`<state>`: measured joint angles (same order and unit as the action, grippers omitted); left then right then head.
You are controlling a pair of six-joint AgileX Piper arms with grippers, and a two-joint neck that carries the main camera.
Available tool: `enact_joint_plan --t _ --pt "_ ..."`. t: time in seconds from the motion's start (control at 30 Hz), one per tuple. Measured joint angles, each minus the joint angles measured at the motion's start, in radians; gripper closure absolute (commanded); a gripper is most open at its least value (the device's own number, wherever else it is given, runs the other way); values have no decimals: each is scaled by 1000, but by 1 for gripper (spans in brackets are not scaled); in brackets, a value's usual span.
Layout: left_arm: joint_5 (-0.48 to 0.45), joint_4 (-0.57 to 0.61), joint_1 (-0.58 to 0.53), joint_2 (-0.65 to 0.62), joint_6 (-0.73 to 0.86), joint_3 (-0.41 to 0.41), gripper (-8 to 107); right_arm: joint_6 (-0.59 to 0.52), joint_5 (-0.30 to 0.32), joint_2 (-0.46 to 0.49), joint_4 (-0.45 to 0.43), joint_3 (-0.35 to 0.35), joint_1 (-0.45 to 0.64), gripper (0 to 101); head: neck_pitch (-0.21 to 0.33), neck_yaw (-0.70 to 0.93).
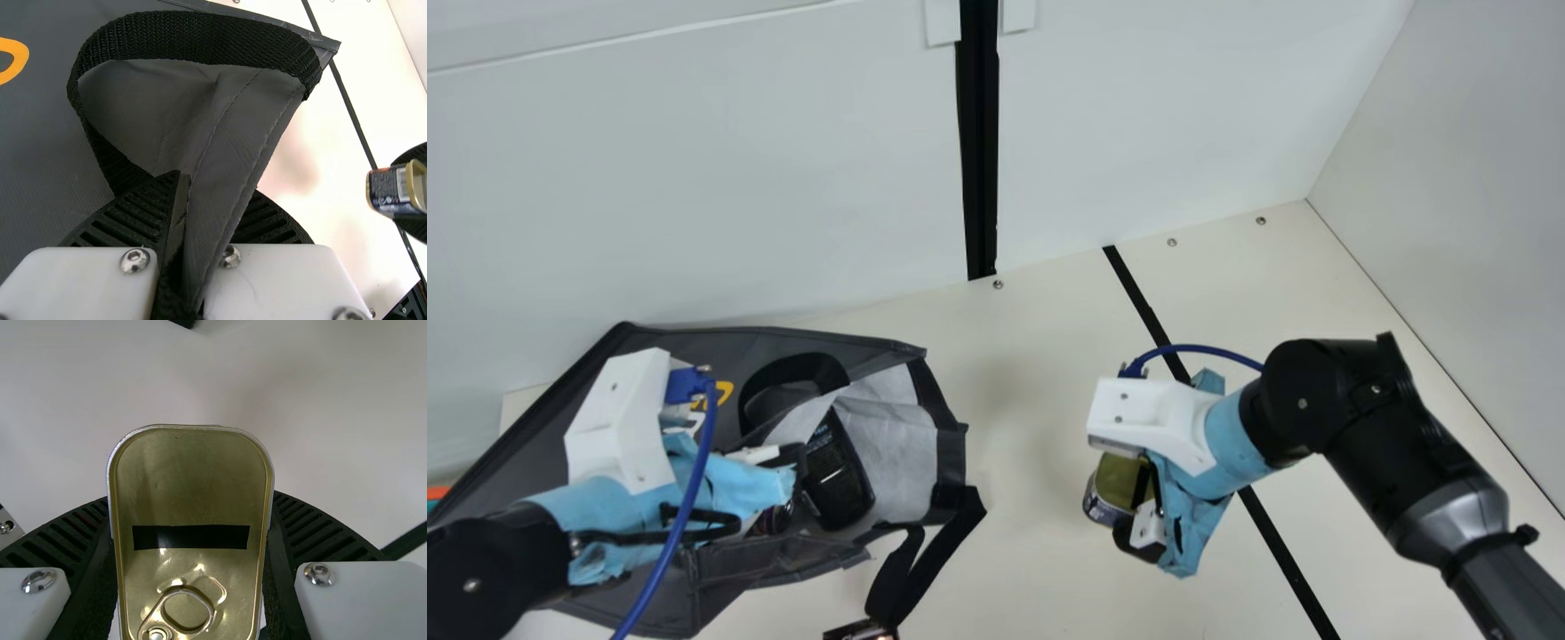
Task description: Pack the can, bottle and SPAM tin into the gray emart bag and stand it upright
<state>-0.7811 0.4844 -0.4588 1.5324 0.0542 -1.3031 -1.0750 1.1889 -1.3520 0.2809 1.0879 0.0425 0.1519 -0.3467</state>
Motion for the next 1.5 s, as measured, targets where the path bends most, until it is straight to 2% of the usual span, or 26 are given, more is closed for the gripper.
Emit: enact_joint_plan --t 0.43,0.77,1.07,1.5 --pt "0 0 0 0 0 0 107 -7 -15 28 49 -33 -96 101 0 0" --pt "0 0 0 0 0 0 107 -95 -48 42 177 -76 -104 101 0 -2" --pt "0 0 0 0 0 0 107 -155 -124 36 310 -110 -109 101 0 -2" --pt "0 0 0 0 0 0 107 -222 -211 -11 492 -116 -132 101 0 -2"
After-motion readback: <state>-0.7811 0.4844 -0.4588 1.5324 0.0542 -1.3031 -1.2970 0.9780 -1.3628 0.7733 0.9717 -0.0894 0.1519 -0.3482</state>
